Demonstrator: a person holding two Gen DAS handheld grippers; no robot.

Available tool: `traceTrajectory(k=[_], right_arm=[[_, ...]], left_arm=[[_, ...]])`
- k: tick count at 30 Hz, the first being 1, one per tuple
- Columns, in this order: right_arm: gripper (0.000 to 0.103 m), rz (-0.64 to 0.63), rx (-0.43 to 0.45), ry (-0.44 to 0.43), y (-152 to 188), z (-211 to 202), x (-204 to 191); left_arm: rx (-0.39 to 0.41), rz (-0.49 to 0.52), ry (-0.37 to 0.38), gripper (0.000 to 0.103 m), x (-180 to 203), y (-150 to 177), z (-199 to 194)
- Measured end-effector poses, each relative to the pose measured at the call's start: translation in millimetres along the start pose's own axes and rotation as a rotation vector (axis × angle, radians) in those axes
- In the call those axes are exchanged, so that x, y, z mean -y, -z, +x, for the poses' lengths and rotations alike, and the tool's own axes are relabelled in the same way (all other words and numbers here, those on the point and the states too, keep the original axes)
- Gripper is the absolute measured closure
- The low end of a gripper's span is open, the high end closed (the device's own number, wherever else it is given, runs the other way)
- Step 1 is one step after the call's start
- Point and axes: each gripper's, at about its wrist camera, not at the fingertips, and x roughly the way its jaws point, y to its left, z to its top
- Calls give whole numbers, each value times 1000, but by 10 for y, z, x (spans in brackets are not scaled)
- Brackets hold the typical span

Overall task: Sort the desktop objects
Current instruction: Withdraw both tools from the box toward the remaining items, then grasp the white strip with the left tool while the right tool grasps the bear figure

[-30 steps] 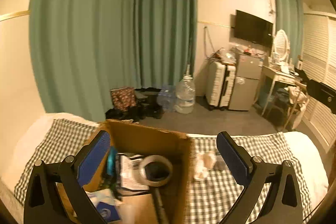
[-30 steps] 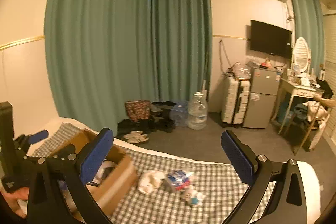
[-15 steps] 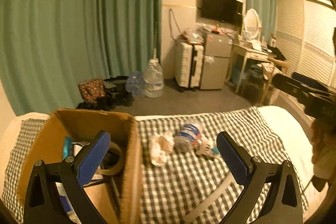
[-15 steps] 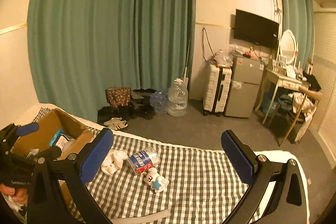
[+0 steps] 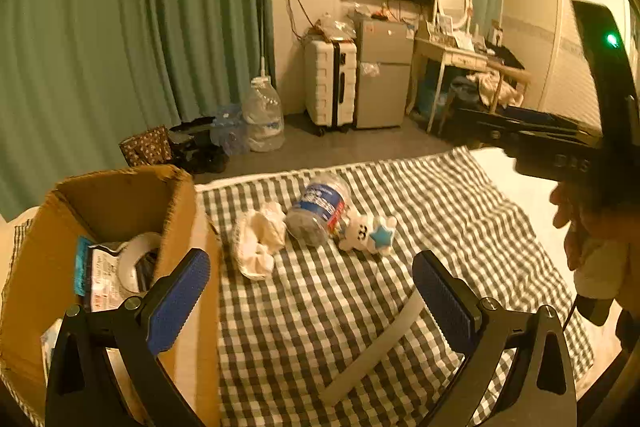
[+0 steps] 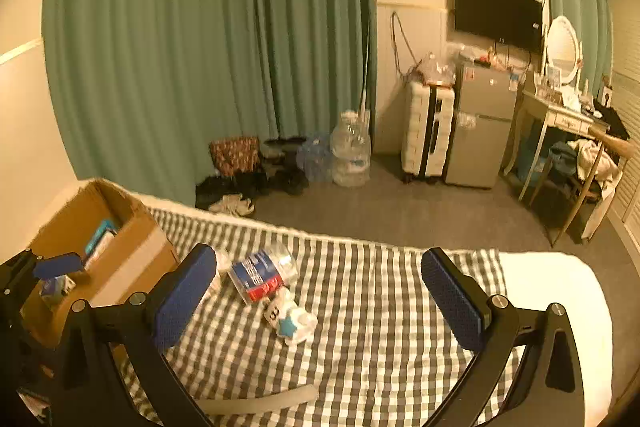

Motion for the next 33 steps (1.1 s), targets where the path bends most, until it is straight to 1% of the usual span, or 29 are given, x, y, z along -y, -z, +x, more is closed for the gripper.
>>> traceTrajectory(k=[3, 6, 9, 11, 14, 17, 19, 21, 25, 29, 31, 33], right_arm=[[0, -19, -47, -13, 60, 171, 3], [0, -50, -84, -38, 156, 314, 18], [0, -76, -105, -37, 290, 415, 59], [0, -69, -132, -37, 369, 508, 112], [0, -44, -178, -48, 436, 668, 174], [0, -31, -219, -71, 474, 828, 144], [0, -39, -256, -75, 543, 952, 95], [0, -54, -288, -90, 619, 1060, 47], [0, -74, -338, -94, 719, 1245, -22], [0, -81, -372, -128, 758, 1383, -105], [0, -104, -382, -128, 788, 1434, -146], [0, -126, -396, -123, 817, 1498, -186]], left_arm=[[-30, 17, 9, 0, 91, 65, 122], [-73, 39, 35, 0, 181, 143, 268], [-113, 62, 34, 0, 268, 247, 418], [-147, 52, 41, 0, 299, 320, 527], [-207, 30, 83, 0, 325, 436, 670], [-251, 38, 79, 0, 345, 538, 783], [-300, 29, 104, 0, 346, 611, 904], [-327, 8, 117, 0, 324, 662, 979], [-371, 3, 113, 0, 308, 777, 1075], [-445, 6, 125, 0, 344, 951, 1210], [-451, 25, 105, 0, 382, 1023, 1263], [-436, 28, 93, 2, 405, 1029, 1264]])
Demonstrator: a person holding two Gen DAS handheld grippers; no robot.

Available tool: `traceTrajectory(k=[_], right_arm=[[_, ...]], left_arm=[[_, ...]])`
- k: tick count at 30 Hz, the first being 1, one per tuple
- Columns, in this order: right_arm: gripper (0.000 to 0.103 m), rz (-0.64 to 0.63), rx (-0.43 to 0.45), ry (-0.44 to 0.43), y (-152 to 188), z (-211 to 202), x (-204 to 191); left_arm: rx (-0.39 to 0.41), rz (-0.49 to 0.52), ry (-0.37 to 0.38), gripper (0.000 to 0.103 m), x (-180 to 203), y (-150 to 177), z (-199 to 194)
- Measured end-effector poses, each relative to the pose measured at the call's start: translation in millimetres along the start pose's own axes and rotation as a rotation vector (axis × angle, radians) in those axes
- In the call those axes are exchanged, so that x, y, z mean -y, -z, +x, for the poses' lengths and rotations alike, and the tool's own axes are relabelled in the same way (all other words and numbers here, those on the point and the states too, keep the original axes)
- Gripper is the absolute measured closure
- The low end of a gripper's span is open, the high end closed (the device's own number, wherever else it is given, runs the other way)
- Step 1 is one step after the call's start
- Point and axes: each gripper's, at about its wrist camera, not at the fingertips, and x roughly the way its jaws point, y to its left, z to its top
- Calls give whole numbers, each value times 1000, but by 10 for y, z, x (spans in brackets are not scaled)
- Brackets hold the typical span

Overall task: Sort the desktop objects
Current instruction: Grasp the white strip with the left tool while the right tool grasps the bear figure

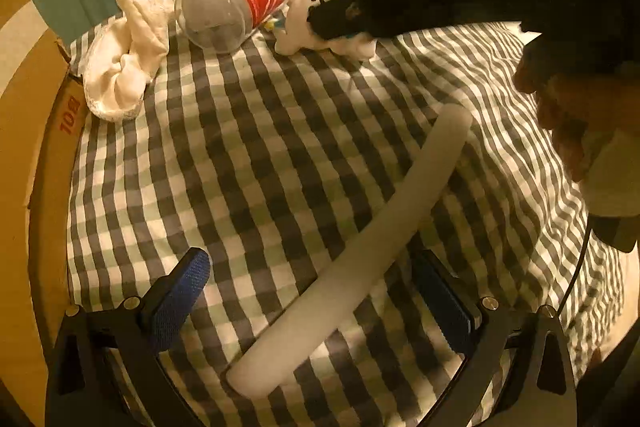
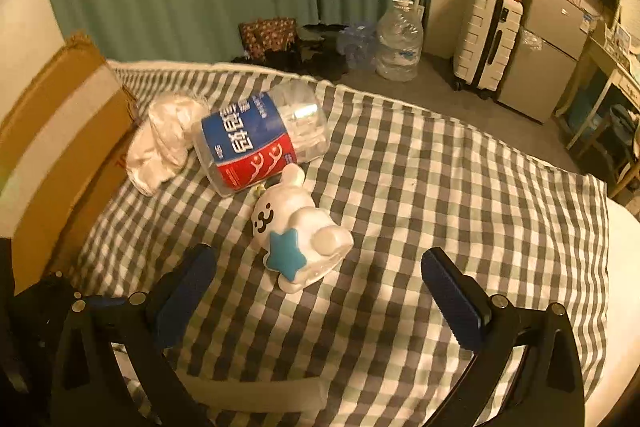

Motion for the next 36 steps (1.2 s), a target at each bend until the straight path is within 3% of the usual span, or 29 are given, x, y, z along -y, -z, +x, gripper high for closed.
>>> traceTrajectory(k=[5, 8, 9, 10, 12, 13, 15, 23, 36], right_arm=[[0, -51, -21, 4, -40, 177, -111], [3, -101, -33, 3, -38, 317, -192], [8, -109, -48, 2, -23, 363, -214], [27, -117, -73, -1, 14, 410, -219], [39, -118, -81, -4, 69, 408, -198], [52, -107, -75, 1, 68, 374, -177], [52, -77, -85, -10, 43, 325, -125], [52, -64, -60, -39, 80, 138, -130], [52, -7, 113, -79, -105, -506, -92]], left_arm=[[17, 15, 2, 18, 17, 11, -48], [31, 34, 25, 50, 52, 1, -101], [32, 31, 47, 64, 56, -6, -120], [30, 26, 71, 77, 58, -10, -131], [20, 16, 105, 84, 69, -3, -137], [20, 14, 105, 87, 78, 7, -147], [24, 10, 109, 92, 83, 19, -185], [51, -7, 93, 93, 131, 68, -370], [138, -13, -8, 93, 105, -38, -798]])
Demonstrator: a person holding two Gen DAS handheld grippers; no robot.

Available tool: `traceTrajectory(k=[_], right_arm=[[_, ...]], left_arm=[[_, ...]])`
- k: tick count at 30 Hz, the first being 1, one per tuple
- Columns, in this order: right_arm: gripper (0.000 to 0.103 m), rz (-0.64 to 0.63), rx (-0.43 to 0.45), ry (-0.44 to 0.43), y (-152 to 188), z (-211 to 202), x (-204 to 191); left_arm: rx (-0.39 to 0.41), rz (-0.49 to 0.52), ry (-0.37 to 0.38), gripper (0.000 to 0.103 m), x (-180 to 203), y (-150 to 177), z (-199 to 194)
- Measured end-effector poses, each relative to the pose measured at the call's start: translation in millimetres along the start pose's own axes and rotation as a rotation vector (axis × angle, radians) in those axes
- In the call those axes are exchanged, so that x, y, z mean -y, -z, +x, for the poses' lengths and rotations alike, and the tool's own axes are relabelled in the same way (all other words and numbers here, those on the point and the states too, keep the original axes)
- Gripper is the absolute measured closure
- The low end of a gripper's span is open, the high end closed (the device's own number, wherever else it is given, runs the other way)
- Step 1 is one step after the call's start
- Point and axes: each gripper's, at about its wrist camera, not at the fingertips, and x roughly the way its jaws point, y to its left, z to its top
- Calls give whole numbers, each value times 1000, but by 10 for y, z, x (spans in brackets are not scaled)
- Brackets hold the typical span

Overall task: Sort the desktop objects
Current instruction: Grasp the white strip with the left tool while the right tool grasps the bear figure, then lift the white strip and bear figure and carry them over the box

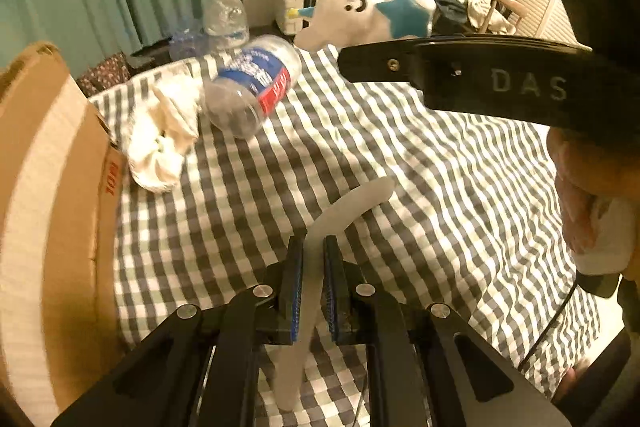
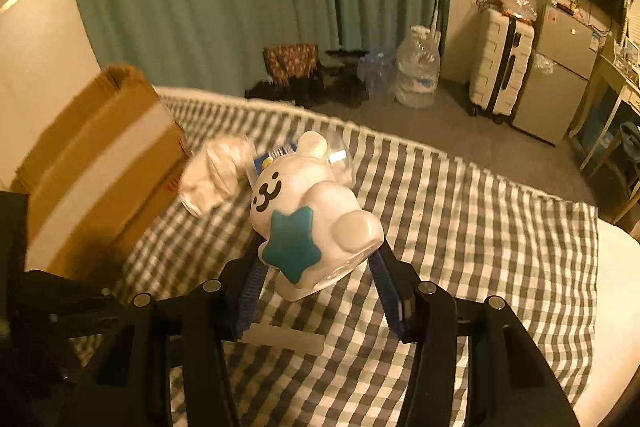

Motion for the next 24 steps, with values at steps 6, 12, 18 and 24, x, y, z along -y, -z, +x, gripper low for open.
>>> traceTrajectory(k=[6, 12, 18, 24], right_arm=[[52, 22, 66, 5, -61, -264, -69], [52, 48, 132, 30, -133, -551, -103], [52, 59, 193, 75, -133, -905, -122], [52, 47, 271, 103, -166, -1321, -279]], left_arm=[[76, -1, -33, 93, -57, -310, -107], [134, 1, -83, 93, -57, -429, -348], [226, -17, -116, 93, -118, -524, -718], [317, -44, -138, 93, -210, -543, -1104]])
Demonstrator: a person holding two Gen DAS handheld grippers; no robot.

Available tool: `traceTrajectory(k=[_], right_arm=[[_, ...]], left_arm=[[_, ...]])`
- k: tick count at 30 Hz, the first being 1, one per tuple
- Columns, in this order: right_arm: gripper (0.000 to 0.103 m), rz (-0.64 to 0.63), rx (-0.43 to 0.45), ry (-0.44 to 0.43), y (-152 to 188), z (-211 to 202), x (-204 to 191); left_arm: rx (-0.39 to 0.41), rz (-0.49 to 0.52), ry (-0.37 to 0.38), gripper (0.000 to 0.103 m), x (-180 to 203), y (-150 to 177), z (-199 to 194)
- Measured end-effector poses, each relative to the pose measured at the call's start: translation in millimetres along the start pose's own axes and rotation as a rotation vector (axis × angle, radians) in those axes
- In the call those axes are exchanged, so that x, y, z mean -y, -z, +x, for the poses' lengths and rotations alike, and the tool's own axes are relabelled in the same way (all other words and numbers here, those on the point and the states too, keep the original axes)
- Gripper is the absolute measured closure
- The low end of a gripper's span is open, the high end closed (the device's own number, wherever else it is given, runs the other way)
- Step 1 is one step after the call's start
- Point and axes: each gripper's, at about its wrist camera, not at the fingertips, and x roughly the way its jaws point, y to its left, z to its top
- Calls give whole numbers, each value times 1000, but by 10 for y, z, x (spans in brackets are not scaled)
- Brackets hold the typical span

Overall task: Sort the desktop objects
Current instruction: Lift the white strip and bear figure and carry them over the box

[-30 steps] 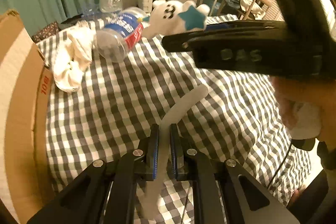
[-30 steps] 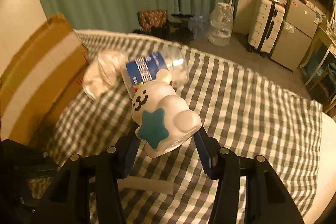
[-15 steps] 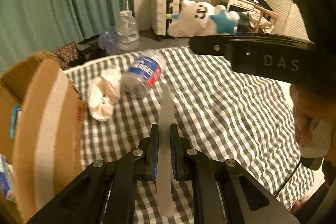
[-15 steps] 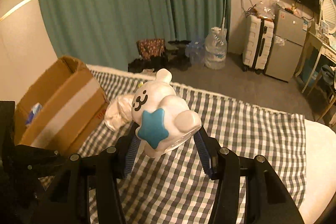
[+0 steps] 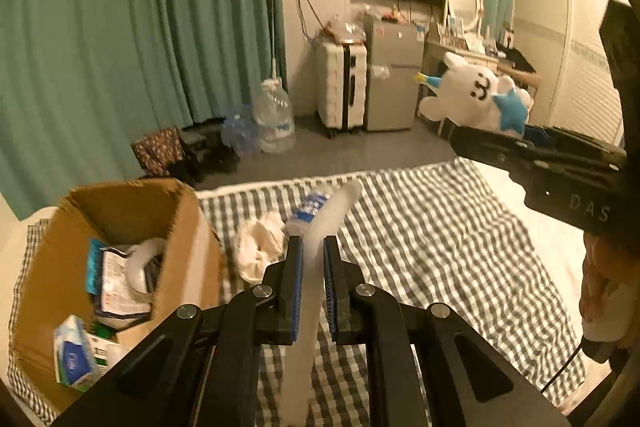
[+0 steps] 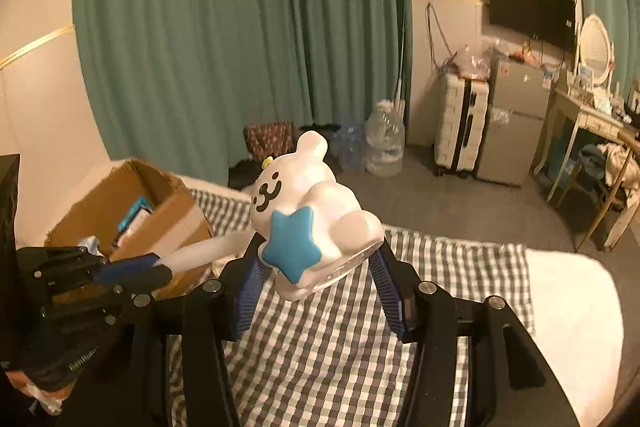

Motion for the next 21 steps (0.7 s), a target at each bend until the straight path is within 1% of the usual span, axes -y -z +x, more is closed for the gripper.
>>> traceTrajectory(k=[3, 6, 9, 16, 21], right_arm=[[52, -3, 35, 17, -58, -173, -97], [52, 13, 65, 30, -42, -318, -134], [52, 29, 87, 37, 8, -428, -147], [52, 60, 128, 30, -26, -571, -151], [52, 46, 107, 4, 11, -486, -323]], left_arm=[[49, -7, -20, 93, -36, -53, -188], [89, -29, -13, 93, -82, -122, -336], [113, -44, -11, 93, -125, -160, -419], [121, -52, -32, 93, -246, -153, -495], [138, -45, -76, 93, -421, -150, -581]])
